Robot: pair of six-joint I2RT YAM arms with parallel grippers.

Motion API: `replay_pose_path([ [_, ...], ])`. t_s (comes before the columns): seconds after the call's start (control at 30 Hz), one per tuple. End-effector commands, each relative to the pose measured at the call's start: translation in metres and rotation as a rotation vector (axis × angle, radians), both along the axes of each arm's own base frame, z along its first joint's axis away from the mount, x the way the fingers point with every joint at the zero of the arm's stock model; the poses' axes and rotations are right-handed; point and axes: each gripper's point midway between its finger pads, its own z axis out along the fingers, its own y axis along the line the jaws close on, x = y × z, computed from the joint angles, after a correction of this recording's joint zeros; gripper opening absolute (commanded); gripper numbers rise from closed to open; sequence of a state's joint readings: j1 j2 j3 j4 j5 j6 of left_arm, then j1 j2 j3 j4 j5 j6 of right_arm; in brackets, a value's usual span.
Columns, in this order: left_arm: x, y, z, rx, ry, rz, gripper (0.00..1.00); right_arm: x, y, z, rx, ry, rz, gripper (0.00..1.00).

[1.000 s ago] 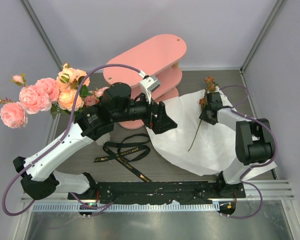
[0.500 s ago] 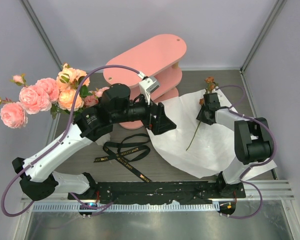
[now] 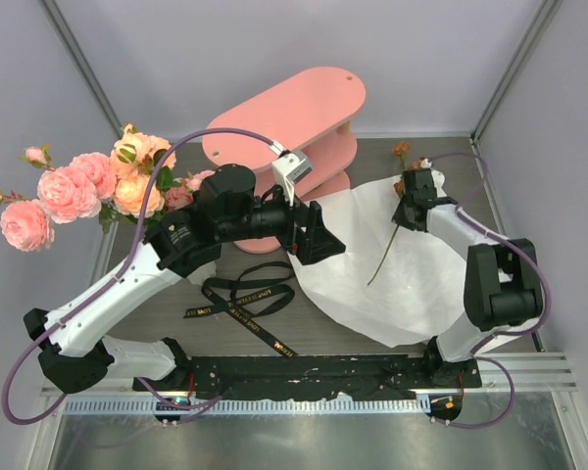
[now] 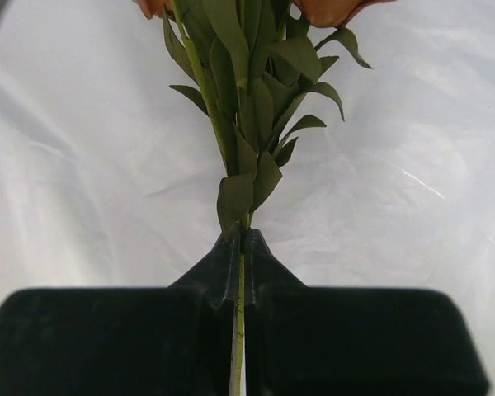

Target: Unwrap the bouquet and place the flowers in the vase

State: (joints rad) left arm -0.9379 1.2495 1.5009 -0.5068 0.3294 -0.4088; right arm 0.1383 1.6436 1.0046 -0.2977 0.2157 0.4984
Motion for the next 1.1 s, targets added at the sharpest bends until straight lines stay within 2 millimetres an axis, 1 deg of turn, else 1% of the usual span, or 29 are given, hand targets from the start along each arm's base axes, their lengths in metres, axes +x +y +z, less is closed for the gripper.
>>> replay_pose_path([
  [0.0, -0.001, 0.0, 0.01, -0.03, -0.02, -0.003, 1.0, 0.019, -0.004, 0.099, -0.006, -0.243, -0.02, 0.01],
  [0.03, -0.001, 0.0, 0.009, -0.026, -0.016, -0.002, 1.0, 0.016, -0.002, 0.123, 0.011, -0.309, -0.012, 0.01],
  [0.07, 0.0, -0.001, 0.008, -0.023, -0.013, -0.004, 1.0, 0.012, 0.003, 0.133, 0.033, -0.344, 0.015, 0.01],
  [0.1, 0.0, -0.002, 0.006, -0.021, -0.009, -0.005, 1.0, 0.014, 0.006, 0.15, 0.051, -0.41, 0.03, 0.01],
  [0.13, 0.0, -0.002, 0.006, -0.021, -0.009, -0.005, 1.0, 0.007, 0.008, 0.176, 0.07, -0.492, 0.044, 0.01],
  [0.17, 0.0, -0.003, 0.005, -0.019, -0.006, -0.007, 1.0, 0.001, 0.013, 0.178, 0.092, -0.516, 0.071, 0.01],
  [0.2, 0.0, -0.004, 0.004, -0.019, -0.004, -0.01, 1.0, 0.0, 0.015, 0.193, 0.107, -0.576, 0.087, 0.01],
  [0.23, -0.001, -0.004, 0.006, -0.024, -0.007, -0.013, 1.0, -0.004, 0.019, 0.203, 0.121, -0.615, 0.113, 0.01],
  [0.27, -0.001, -0.004, 0.006, -0.024, -0.007, -0.015, 1.0, -0.013, 0.022, 0.216, 0.135, -0.666, 0.14, 0.01],
  [0.3, -0.001, -0.005, 0.005, -0.024, -0.004, -0.018, 1.0, -0.017, 0.034, 0.232, 0.17, -0.733, 0.208, 0.01],
  [0.33, 0.0, -0.007, 0.006, -0.028, -0.006, -0.021, 1.0, -0.023, 0.043, 0.241, 0.195, -0.77, 0.265, 0.01],
  [0.37, 0.0, -0.007, 0.006, -0.03, -0.004, -0.02, 1.0, -0.034, 0.05, 0.253, 0.214, -0.829, 0.318, 0.01],
  [0.4, -0.001, -0.009, 0.007, -0.035, 0.0, -0.026, 1.0, -0.044, 0.068, 0.27, 0.26, -0.899, 0.429, 0.01],
  [0.47, 0.0, -0.01, 0.01, -0.05, 0.001, -0.026, 1.0, -0.059, 0.082, 0.279, 0.293, -0.946, 0.526, 0.01],
  [0.5, 0.0, -0.011, 0.012, -0.059, 0.011, -0.021, 1.0, -0.073, 0.092, 0.291, 0.317, -0.986, 0.6, 0.01],
  [0.53, 0.0, -0.012, 0.018, -0.077, 0.004, -0.024, 1.0, -0.08, 0.096, 0.296, 0.332, -1.0, 0.632, 0.01],
  [0.6, 0.0, -0.012, 0.023, -0.089, -0.004, -0.022, 1.0, -0.093, 0.105, 0.305, 0.364, -1.019, 0.689, 0.01],
  [0.67, 0.005, -0.014, 0.028, -0.09, -0.011, -0.003, 1.0, -0.108, 0.117, 0.31, 0.422, -1.016, 0.758, 0.01],
  [0.7, 0.008, -0.014, 0.03, -0.091, -0.011, 0.01, 1.0, -0.116, 0.119, 0.316, 0.437, -1.034, 0.779, 0.01],
  [0.8, 0.015, -0.021, 0.032, -0.099, 0.007, 0.025, 1.0, -0.134, 0.126, 0.325, 0.496, -1.054, 0.813, 0.01],
  [0.83, 0.017, -0.024, 0.037, -0.118, 0.003, 0.027, 1.0, -0.141, 0.127, 0.329, 0.505, -1.068, 0.821, 0.01],
  [0.87, 0.021, -0.027, 0.035, -0.12, 0.016, 0.042, 1.0, -0.145, 0.128, 0.329, 0.518, -1.065, 0.832, 0.01],
  [0.93, 0.025, -0.031, 0.043, -0.152, 0.011, 0.057, 1.0, -0.153, 0.129, 0.331, 0.525, -1.07, 0.85, 0.01],
  [0.97, 0.027, -0.032, 0.047, -0.169, 0.015, 0.062, 0.97, -0.158, 0.131, 0.333, 0.533, -1.069, 0.869, 0.01],
  [1.0, 0.028, -0.034, 0.051, -0.184, 0.013, 0.062, 0.87, -0.162, 0.132, 0.334, 0.545, -1.067, 0.879, 0.01],
  [1.03, 0.029, -0.036, 0.059, -0.215, 0.003, 0.061, 0.84, -0.164, 0.133, 0.336, 0.55, -1.069, 0.885, 0.01],
  [1.07, 0.03, -0.04, 0.06, -0.223, 0.009, 0.058, 0.81, -0.169, 0.134, 0.337, 0.554, -1.074, 0.897, 0.01],
])
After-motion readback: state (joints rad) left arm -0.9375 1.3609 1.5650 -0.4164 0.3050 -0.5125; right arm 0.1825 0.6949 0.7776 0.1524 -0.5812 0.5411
